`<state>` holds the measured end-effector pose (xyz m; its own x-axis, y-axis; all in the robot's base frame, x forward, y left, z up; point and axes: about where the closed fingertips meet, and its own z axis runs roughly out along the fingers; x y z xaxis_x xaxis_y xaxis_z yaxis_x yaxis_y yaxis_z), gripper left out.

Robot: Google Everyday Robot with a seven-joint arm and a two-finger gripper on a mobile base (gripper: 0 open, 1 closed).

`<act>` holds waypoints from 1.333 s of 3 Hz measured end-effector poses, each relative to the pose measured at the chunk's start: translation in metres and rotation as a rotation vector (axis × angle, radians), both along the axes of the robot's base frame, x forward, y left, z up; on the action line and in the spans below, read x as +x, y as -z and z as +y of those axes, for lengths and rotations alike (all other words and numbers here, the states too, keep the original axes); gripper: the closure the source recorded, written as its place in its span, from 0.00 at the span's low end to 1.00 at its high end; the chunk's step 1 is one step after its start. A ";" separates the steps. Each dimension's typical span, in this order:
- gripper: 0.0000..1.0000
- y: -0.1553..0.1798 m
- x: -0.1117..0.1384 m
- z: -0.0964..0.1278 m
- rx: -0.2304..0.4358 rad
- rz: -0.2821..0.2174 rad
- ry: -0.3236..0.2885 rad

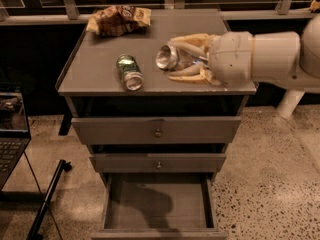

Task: Place redbull can into bottom drawer

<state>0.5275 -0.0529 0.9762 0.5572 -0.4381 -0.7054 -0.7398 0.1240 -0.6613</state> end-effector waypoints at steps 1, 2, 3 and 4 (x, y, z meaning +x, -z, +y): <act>1.00 0.037 -0.020 -0.017 0.067 0.045 0.141; 1.00 0.120 -0.035 -0.035 0.058 0.130 0.227; 1.00 0.205 -0.045 -0.053 0.069 0.237 0.265; 1.00 0.279 -0.049 -0.070 0.088 0.361 0.286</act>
Offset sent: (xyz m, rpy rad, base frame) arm -0.0611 -0.0586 -0.2448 0.0351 0.2631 -0.3309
